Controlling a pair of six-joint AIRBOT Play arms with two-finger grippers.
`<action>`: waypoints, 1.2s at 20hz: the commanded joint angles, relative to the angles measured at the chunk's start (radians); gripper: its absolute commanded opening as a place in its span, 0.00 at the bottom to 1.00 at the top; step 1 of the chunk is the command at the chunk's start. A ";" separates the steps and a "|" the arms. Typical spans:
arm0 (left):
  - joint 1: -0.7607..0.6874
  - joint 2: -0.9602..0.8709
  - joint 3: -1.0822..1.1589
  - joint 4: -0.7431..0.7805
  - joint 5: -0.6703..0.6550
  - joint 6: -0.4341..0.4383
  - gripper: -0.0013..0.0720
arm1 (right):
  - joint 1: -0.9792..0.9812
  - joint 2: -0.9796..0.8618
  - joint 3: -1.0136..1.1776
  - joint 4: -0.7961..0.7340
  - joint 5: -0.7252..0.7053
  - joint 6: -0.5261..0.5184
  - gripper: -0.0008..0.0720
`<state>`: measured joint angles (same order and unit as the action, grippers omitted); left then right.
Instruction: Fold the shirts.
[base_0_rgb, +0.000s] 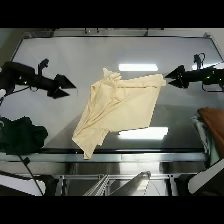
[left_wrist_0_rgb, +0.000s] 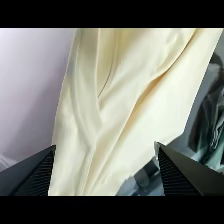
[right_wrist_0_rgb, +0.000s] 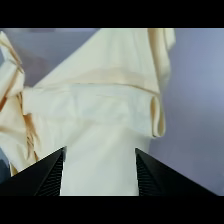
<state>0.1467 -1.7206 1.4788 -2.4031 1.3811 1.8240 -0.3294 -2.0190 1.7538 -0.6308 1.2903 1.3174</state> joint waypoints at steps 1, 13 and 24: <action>-0.060 -0.190 0.262 -0.024 -0.028 -0.024 0.98 | 0.014 -0.021 0.001 -0.058 0.015 0.045 0.71; -0.216 -0.606 0.568 -0.035 -0.085 -0.151 0.98 | 0.095 -0.076 0.001 -0.039 -0.080 0.065 0.70; -0.264 -0.616 0.574 -0.035 -0.241 -0.151 0.77 | 0.045 -0.076 0.001 -0.039 -0.206 0.099 0.69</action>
<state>-0.1024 -2.3283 2.0506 -2.4557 1.1706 1.6752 -0.2577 -2.0945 1.7538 -0.6701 1.1263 1.3956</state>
